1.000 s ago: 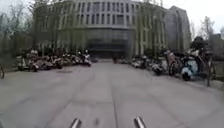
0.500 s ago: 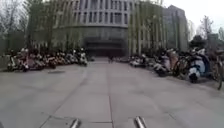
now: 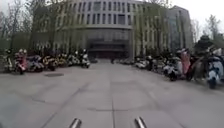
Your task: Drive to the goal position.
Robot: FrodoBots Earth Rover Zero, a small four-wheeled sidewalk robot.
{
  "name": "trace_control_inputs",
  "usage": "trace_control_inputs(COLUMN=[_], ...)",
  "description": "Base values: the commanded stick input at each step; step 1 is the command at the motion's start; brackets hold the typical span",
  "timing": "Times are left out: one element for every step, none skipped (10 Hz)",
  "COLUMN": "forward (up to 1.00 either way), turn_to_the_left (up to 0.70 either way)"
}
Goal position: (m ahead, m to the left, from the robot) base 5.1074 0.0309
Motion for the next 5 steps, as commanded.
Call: trace_control_inputs(forward=[1.00,1.00,1.00,1.00,1.00], turn_to_the_left=[0.06,0.06,0.06,0.06,0.06])
